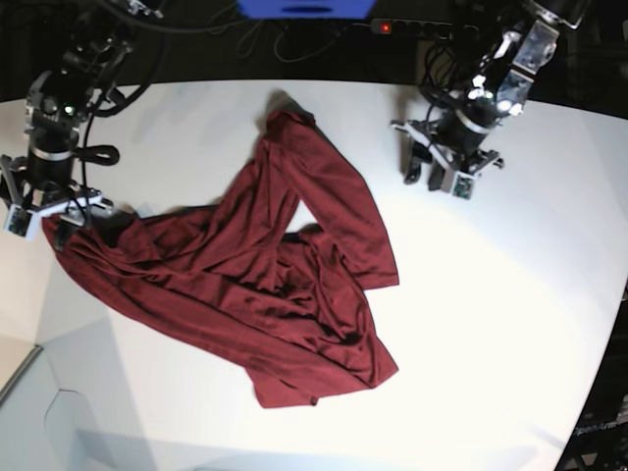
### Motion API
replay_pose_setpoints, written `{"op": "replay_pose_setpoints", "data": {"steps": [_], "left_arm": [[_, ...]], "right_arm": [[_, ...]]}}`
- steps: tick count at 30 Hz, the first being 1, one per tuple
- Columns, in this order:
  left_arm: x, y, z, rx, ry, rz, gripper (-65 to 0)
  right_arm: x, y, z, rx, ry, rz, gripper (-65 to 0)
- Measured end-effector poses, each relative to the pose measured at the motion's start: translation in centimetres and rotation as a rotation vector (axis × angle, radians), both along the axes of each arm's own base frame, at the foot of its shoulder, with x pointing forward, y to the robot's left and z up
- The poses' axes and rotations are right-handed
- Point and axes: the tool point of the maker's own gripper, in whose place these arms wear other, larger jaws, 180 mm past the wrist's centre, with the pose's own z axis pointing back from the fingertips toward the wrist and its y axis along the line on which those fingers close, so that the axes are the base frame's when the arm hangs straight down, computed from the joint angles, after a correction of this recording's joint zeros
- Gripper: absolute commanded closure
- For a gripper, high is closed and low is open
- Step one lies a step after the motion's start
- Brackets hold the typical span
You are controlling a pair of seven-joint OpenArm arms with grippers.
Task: Layout the t-shirt on the table in an organized manner, then fold the t-shirt properly
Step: 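Grasp the shirt fabric near the body with the left gripper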
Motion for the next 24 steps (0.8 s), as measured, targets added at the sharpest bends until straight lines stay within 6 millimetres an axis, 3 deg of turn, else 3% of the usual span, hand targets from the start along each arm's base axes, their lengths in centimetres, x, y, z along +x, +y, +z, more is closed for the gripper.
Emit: {"op": "replay_pose_setpoints", "data": {"steps": [4,7,11,15,19,24], "left_arm": [[-0.2,1.4,1.3,-0.007,-0.002,0.068,-23.8],[1.7,-1.0,4.3,-0.090,-0.092,0.087,-21.8],[5.4,-5.4,8.2,-0.178,-0.176,0.023,0.0],[7.4,-7.2,7.8,-0.117,-0.076,-0.019,-1.9],[8.6,-8.2,5.8,0.018,0.026,-0.029,-0.3],[10.1,-9.7,5.9,0.148,0.010,-0.030,-0.2]], "right_arm": [[0.0,0.0,0.0,0.001,0.001,-0.002,-39.1],[0.0,0.1,0.0,0.003,0.000,0.000,-39.0],[0.1,0.3,-0.1,0.009,0.000,0.002,-39.0],[-0.1,0.2,-0.2,0.006,0.003,-0.001,-39.0],[0.0,0.3,-0.1,0.006,-0.001,0.001,-39.0],[-0.1,0.1,-0.1,0.006,0.002,-0.004,-39.0]]}}
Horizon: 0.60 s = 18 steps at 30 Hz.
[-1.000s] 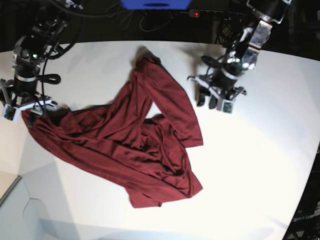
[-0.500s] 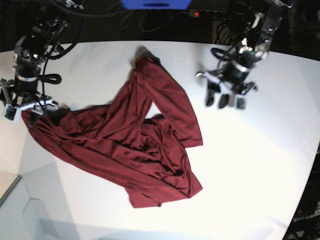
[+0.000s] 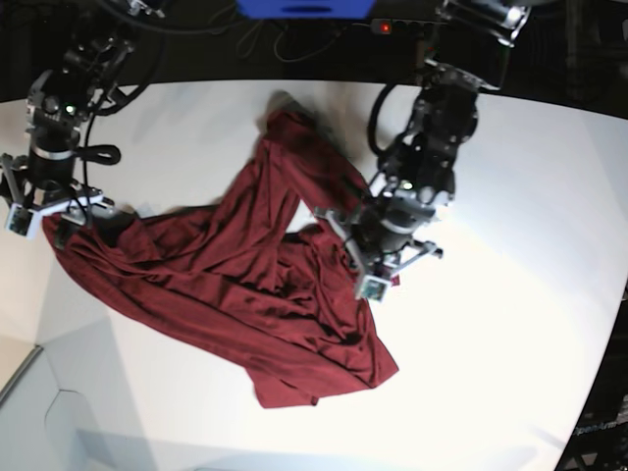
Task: Layout the t-shirt on the table in an organized manner, then fold the t-shirt properly
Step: 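Grasp the shirt fabric near the body with the left gripper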
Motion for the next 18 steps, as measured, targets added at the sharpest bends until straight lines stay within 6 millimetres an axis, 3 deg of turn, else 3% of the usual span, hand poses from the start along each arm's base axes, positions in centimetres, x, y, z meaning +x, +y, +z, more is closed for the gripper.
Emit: {"op": "replay_pose_setpoints", "data": {"steps": [6,11,18], "left_arm": [[-0.5,1.2,-3.1,0.204,0.041,0.006,-0.2],[-1.2,2.2,-5.3,0.254,0.085,0.002,-0.2],[-1.9,3.7,-6.3,0.292,0.075,-0.006,-0.2]], "right_arm": [[-0.1,0.0,-0.1,0.001,0.004,-0.001,-39.0],[0.0,0.0,-0.1,0.001,0.003,-0.001,-39.0],[0.0,-0.1,0.0,-0.001,0.001,-0.001,-39.0]]}}
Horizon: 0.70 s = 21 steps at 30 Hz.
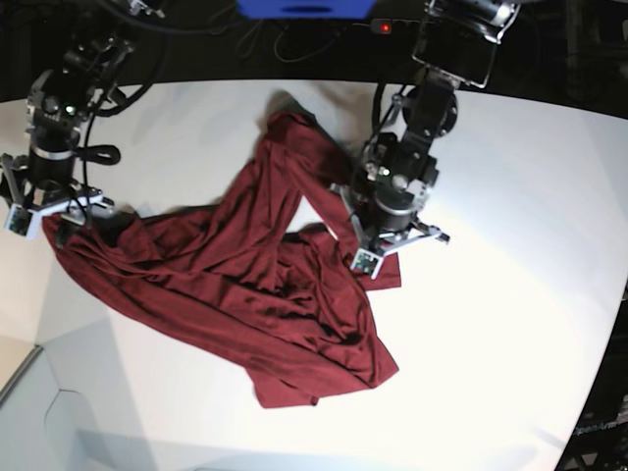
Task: Layout the t-shirt on the table in an organized manner, then fold the t-shirt properly
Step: 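Grasp the shirt fabric near the body with the left gripper, then drag the held fabric outward to spread it, then regrasp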
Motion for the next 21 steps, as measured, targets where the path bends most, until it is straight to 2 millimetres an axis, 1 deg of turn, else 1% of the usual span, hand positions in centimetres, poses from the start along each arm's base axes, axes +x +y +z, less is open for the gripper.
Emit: {"op": "replay_pose_setpoints", "data": {"steps": [5,7,9,13,16,18,20,21], "left_arm": [[-1.6,1.7,-0.6,0.032,-0.019,-0.008,-0.2],[-3.0,2.9,-0.6,0.049,-0.016,-0.006,-0.2],[-4.9,4.1,-0.5,0.068,-0.013,-0.002,-0.2],[-7.0,5.0,0.0,0.087,0.016,-0.005,-0.2],[-7.3,5.8,0.2,0.075,0.027,0.017,-0.2],[-7.1,7.5,0.5,0.075,0.026,0.074,-0.2],[-7.6,9.4,0.8,0.091,0.044,0.132,-0.2],[-7.7,10.1,1.2,0.096,0.035,0.147,-0.2]], "right_arm": [[0.0,-0.1,0.0,-0.003,0.000,0.000,-39.0],[0.1,-0.1,0.1,-0.006,-0.001,0.002,-39.0],[0.1,-0.2,0.2,-0.008,-0.003,0.000,-39.0],[0.2,-0.1,0.2,-0.005,-0.005,0.003,-39.0],[0.3,0.1,0.2,-0.004,-0.006,0.006,-39.0],[0.3,0.1,0.2,-0.003,-0.005,0.006,-39.0],[0.3,0.1,0.2,-0.003,-0.005,0.006,-39.0],[0.3,0.1,0.2,-0.002,-0.005,0.005,-39.0]]}}
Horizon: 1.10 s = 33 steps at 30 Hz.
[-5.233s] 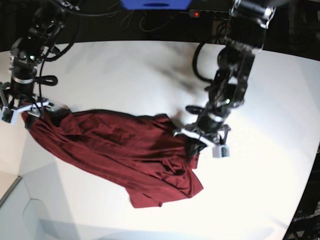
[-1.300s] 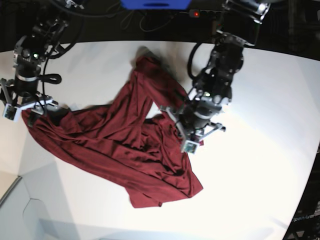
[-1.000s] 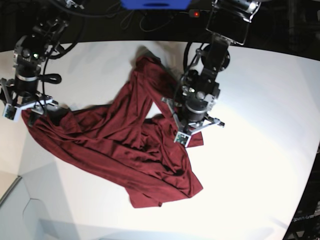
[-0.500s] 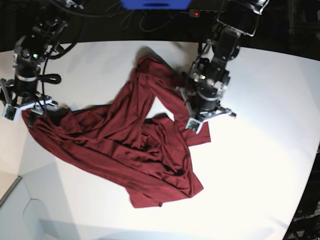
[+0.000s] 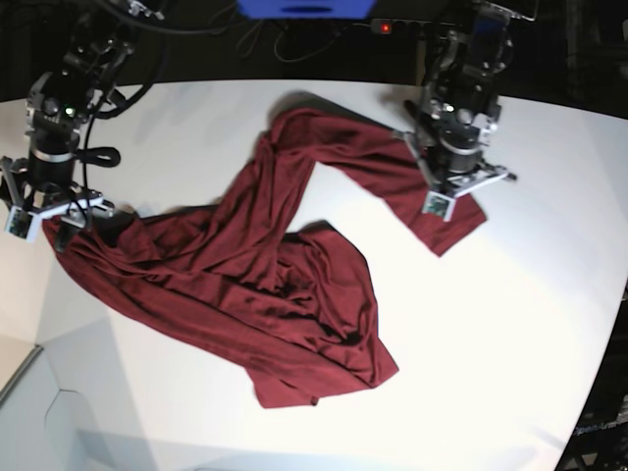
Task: Layout the t-shirt on the table in an organized manner, then fold the t-shirt properly
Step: 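Drag the held fabric outward to spread it, then regrasp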
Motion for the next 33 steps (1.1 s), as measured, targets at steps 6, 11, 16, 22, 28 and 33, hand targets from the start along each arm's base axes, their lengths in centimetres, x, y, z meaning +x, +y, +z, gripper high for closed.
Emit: {"op": "replay_pose_setpoints", "data": {"steps": [6,11,16,22,28,33], "left_arm": [[2.6,-1.2,4.6,-0.063,-0.151,0.021,-0.5],[4.6,-2.9,7.4,-0.112,-0.238,0.025,-2.7],[5.7,-8.9,8.0,-0.231,-0.252,-0.024,-19.5],[4.6,-15.6,6.4,-0.352,-0.180,-0.085,-26.3],[5.3,-17.8,3.8,-0.377,-0.141,-0.091,-26.6],[5.5,-18.8,2.3,-0.435,-0.123,-0.090,-26.6]], "right_arm": [[0.0,0.1,0.0,0.003,-0.001,0.002,-39.0],[-0.1,0.0,-0.1,0.002,0.001,-0.001,-39.0],[0.0,0.2,-0.2,0.006,0.002,0.001,-39.0],[-0.1,0.0,-0.2,0.002,0.004,0.000,-39.0],[-0.1,0.0,-0.1,0.000,0.003,0.001,-39.0],[-0.1,-0.1,-0.1,-0.003,0.004,0.001,-39.0]]}}
